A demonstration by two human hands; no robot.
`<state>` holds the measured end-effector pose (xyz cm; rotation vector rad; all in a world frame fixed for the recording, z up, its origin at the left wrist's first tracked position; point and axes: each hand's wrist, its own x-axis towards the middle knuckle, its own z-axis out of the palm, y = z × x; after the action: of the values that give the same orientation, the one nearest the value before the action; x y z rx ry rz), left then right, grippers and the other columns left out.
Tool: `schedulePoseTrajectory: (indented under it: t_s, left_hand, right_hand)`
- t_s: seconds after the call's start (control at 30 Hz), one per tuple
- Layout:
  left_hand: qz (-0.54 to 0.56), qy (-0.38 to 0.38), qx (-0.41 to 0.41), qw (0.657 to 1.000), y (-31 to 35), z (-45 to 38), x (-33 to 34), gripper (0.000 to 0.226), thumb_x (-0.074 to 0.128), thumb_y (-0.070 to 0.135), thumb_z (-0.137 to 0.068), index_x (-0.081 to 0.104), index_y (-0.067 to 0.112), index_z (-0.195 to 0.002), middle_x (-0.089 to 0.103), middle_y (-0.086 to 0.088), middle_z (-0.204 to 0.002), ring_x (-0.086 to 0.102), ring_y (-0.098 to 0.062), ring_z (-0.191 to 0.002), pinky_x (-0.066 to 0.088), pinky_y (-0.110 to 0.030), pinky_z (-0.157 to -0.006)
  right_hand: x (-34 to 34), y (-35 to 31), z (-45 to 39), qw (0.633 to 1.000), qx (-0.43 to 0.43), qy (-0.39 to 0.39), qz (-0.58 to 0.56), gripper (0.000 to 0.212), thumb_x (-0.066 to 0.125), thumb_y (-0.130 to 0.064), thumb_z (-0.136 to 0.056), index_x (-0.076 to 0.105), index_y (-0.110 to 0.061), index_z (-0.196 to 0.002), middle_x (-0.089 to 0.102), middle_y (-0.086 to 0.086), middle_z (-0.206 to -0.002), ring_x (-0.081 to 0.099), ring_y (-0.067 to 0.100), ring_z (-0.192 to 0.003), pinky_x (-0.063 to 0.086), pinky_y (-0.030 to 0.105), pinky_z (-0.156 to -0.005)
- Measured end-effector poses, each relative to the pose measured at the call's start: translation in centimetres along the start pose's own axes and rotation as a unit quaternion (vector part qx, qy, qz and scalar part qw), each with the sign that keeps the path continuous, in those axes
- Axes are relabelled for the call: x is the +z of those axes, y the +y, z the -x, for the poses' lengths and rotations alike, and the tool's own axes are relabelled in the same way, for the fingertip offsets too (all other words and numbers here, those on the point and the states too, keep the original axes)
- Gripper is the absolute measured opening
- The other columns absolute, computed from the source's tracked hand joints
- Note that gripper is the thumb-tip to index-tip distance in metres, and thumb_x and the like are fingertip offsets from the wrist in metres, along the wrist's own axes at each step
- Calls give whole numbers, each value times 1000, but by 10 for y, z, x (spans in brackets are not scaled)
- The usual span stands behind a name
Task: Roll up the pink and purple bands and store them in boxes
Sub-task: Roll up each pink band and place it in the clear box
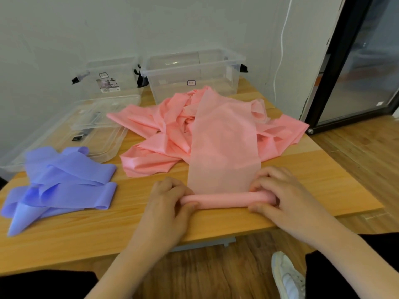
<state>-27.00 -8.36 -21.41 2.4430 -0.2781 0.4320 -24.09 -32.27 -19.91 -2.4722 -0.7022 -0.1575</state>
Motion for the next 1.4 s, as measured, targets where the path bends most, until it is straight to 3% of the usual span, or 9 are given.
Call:
schedulePoseTrajectory:
  t_s: [0.23,0.4,0.57,0.67,0.83,0.93,1.07,1.2,1.4]
  left_hand:
    - [-2,-31,29,999,1,3,-1,31,54,48,-73,55,33,-100,51,22,-99,43,3,-99,29,-3,-85]
    - [17,-15,-2,1000,5,1,-3,16,56,20,-85,59,36,-84,56,25,-81,51,3,-87,34,-4,-72]
    - [26,-32,11,999,4,3,-2,28,50,48,-77,56,39,-102,55,26,-99,48,7,-98,31,-2,-82]
    - [15,-46,35,998,2,3,-2,20,50,50,-73,53,44,-92,55,24,-91,49,5,-92,33,-4,-79]
    - [9,-23,12,1000,1,3,1,7,53,30,-84,60,33,-85,50,20,-89,44,3,-92,30,-4,-79]
    - [-10,-34,13,999,2,3,-1,32,42,44,-86,59,28,-108,45,26,-101,41,6,-102,27,-2,-86]
    - [20,-121,7,992,19,9,2,54,40,45,-91,20,33,-139,24,27,-126,19,13,-121,7,6,-95]
    - [53,-79,-12,995,26,7,5,50,55,28,-88,25,44,-123,29,35,-118,26,24,-110,14,8,-89]
    - [38,-68,15,997,20,5,1,48,63,16,-81,38,43,-112,43,28,-111,37,20,-104,22,4,-87]
  right_hand:
    - [2,1,-1,999,27,39,-15,15,57,-17,-88,66,-27,-95,54,-26,-87,46,-5,-91,32,8,-78]
    - [4,0,1,999,6,-7,43,42,62,-40,-81,56,-33,-123,41,-26,-108,28,-9,-103,19,13,-89]
    - [7,-1,4,999,16,46,6,18,57,-28,-87,58,-39,-101,54,-25,-94,46,-1,-94,32,13,-84]
    - [7,2,3,998,-3,57,16,11,52,-35,-89,60,-37,-95,54,-20,-94,42,-1,-93,30,23,-79]
    - [10,3,3,996,-10,-27,90,45,52,-46,-86,49,-36,-129,33,-22,-108,25,-2,-105,18,20,-87]
    - [7,-4,2,1000,9,-3,14,41,51,-32,-90,46,-32,-131,37,-26,-102,31,-5,-101,24,11,-90]
    - [15,-20,5,992,36,29,-118,40,47,-32,-92,31,-48,-125,27,-39,-124,23,-21,-119,18,-3,-94]
    - [16,-22,1,972,81,43,-219,35,53,-19,-91,45,-49,-108,42,-32,-124,34,-18,-118,27,7,-99]
    - [12,-8,-7,851,148,133,-486,21,52,-29,-75,69,-26,-88,66,-7,-106,54,11,-113,36,35,-102]
